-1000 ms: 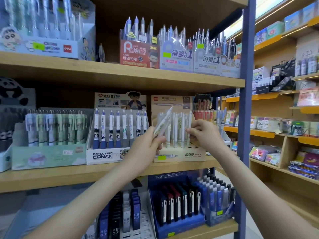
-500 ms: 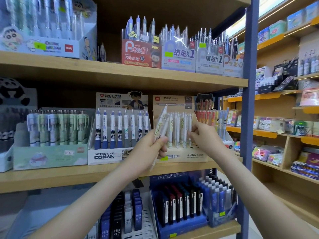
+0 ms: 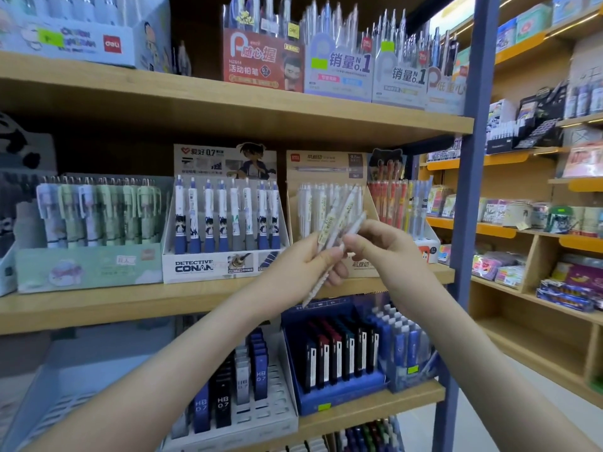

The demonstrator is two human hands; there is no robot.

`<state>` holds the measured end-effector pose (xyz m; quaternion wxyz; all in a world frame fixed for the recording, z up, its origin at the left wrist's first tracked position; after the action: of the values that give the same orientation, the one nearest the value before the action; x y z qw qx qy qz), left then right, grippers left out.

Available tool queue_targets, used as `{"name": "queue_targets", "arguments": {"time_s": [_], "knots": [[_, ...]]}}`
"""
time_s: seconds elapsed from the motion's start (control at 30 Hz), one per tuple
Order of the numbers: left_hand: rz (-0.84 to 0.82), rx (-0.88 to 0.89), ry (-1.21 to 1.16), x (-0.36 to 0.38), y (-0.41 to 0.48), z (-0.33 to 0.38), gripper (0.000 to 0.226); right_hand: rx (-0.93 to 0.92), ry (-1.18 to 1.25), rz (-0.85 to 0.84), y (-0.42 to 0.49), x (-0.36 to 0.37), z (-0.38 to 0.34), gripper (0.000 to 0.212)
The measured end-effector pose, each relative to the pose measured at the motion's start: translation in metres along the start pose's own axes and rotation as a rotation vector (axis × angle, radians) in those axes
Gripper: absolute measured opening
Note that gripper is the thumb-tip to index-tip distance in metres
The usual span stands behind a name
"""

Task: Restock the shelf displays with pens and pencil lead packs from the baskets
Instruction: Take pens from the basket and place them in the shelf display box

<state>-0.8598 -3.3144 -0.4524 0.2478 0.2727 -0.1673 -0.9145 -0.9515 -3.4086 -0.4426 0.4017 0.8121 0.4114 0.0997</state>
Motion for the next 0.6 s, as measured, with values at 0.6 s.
{"name": "queue_targets", "arguments": {"time_s": [0.6], "knots": [[0.233, -0.114, -0.124, -0.022, 0.0, -0.012, 0.019, -0.118, -0.271, 0.431, 0.025, -0.063, 0.001, 0.011]]}}
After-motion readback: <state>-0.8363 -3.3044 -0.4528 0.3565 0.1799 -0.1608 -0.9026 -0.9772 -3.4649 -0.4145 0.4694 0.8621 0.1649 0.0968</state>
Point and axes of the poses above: each hand's wrist, its own y-axis towards the middle knuckle, its own x-axis out of the palm, z = x × y, the point moved 5 cm from there along y, towards the middle knuckle, and after that the axes turned 5 degrees about -x, right-handed, at the moved point
